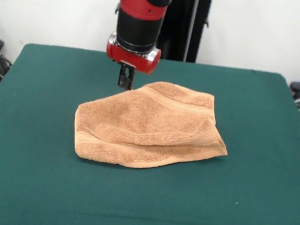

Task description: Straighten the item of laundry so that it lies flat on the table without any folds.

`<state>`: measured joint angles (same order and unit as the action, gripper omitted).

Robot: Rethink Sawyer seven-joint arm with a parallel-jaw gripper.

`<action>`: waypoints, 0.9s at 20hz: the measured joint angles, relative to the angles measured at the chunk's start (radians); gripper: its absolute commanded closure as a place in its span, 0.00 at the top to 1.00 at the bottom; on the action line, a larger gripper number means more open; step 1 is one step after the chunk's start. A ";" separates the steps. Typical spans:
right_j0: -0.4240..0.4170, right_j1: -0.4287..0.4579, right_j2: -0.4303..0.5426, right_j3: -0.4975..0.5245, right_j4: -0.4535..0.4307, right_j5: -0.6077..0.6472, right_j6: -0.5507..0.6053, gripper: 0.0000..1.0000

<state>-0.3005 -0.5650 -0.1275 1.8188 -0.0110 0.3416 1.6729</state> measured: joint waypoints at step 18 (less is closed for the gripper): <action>-0.242 -0.099 0.048 0.003 -0.181 0.076 0.000 0.00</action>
<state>-0.5429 -0.6640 -0.0799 1.8213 -0.1921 0.4179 1.6727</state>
